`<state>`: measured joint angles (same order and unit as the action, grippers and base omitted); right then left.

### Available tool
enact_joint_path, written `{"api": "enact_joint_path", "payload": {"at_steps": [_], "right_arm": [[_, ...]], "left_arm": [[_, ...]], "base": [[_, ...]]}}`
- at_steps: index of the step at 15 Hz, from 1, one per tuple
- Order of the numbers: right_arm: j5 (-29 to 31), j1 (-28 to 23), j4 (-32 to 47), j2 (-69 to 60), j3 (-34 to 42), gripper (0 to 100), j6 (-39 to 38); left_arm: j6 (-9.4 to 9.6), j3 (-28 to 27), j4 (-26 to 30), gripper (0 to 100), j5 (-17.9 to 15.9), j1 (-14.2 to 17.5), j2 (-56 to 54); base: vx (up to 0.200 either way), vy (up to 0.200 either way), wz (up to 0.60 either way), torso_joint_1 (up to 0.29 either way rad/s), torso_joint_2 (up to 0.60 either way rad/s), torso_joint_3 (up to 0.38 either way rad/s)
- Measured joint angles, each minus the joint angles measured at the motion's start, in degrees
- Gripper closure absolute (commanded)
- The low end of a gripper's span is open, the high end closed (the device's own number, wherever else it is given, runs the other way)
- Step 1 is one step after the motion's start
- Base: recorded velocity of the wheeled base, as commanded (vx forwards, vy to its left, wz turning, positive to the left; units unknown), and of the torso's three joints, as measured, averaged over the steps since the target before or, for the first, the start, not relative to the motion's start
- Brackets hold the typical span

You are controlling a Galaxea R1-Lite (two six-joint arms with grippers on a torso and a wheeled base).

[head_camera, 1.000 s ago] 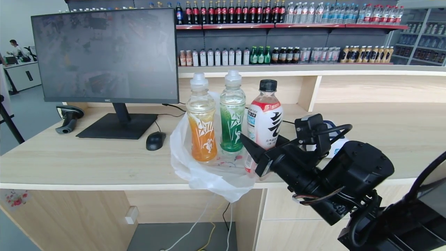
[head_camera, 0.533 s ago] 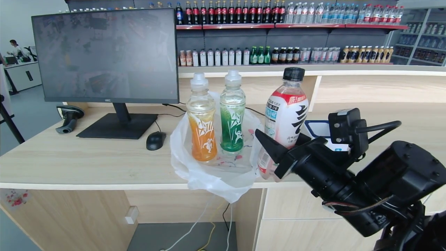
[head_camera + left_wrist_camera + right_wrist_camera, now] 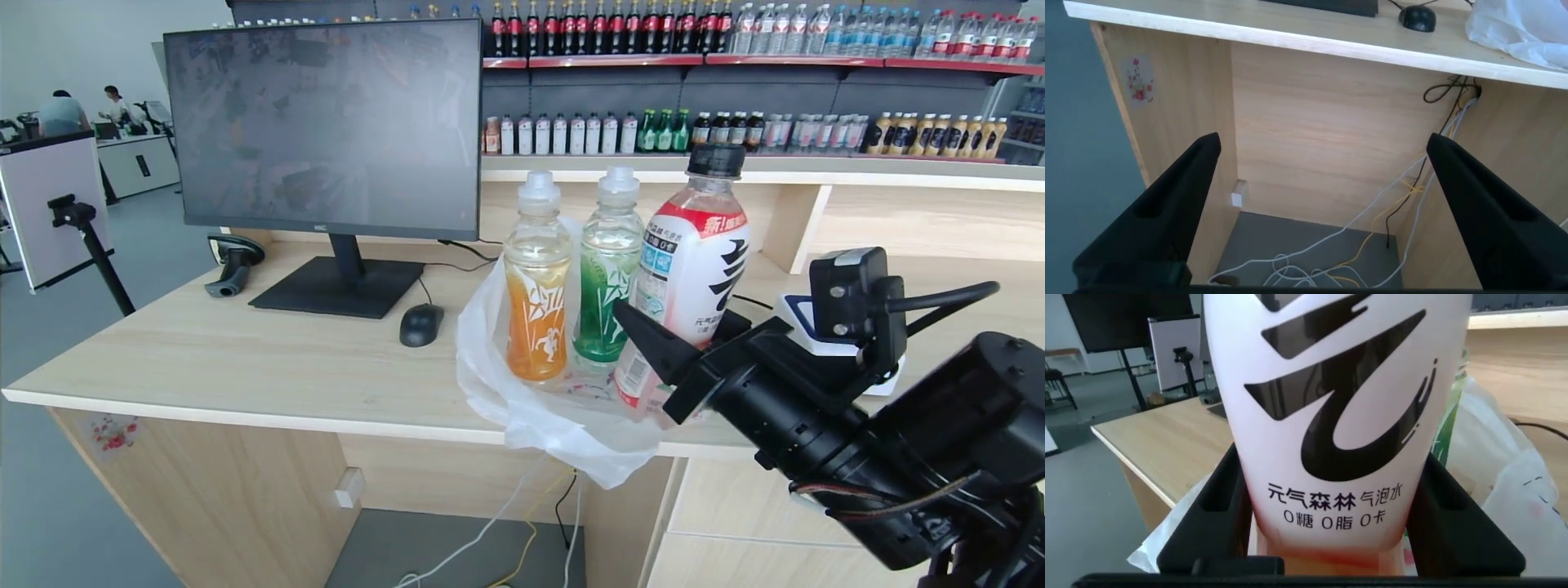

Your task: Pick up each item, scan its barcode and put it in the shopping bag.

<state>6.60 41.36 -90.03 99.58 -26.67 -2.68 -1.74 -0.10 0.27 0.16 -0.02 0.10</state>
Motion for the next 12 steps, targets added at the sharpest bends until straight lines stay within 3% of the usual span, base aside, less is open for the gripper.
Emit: {"api": "enact_joint_path", "payload": {"at_steps": [12], "right_arm": [[-0.15,-1.12,0.15,9.73,-7.67,100,-0.22]], "left_arm": [[0.0,0.0,0.0,0,-0.02,0.02,0.0]], "base": [[0.0,0.0,0.0,0.0,0.0,0.0]]}}
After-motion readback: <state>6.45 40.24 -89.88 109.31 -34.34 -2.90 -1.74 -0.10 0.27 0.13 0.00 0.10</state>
